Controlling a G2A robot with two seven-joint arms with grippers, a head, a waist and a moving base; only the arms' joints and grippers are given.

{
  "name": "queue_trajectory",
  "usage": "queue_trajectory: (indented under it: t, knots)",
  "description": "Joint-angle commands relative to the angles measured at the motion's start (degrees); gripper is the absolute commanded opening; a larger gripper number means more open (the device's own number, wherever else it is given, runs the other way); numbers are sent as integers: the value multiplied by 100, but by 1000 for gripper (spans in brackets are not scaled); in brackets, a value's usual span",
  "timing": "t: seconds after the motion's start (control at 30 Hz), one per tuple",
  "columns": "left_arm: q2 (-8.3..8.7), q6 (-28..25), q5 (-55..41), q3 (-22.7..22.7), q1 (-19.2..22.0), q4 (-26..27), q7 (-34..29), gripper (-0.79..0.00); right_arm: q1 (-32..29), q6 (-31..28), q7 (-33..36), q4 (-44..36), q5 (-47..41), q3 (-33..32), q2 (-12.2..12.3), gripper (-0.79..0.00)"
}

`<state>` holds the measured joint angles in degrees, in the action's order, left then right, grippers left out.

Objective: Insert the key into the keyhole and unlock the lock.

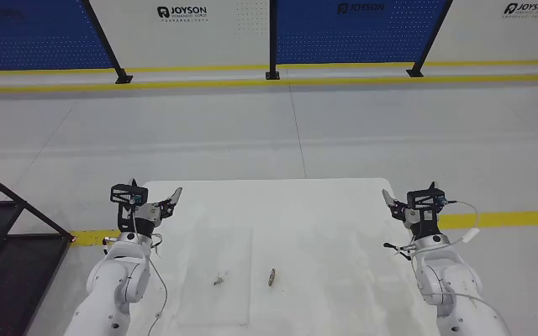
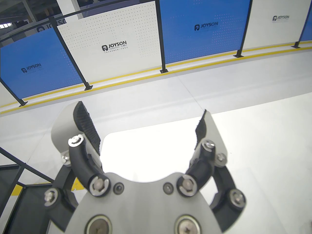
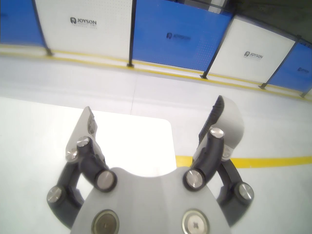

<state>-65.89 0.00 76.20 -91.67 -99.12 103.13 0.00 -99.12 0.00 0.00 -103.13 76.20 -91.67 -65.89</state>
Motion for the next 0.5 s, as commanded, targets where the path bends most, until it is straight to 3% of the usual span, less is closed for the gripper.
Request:
queue_trajectory:
  t: [0.0,0.23,0.37,0.47]
  knots:
    - [0,0,0,0,0,0,0,-1,0,0,0,0,0,0,0,0]
    - [0,0,0,0,0,0,0,0,0,0,0,0,0,0,0,0]
    - [25,-536,-146,-132,-179,39,-9,0,0,0,0,0,0,0,0,0]
    - [54,-1011,-164,-298,-667,265,81,0,0,0,0,0,0,0,0,0]
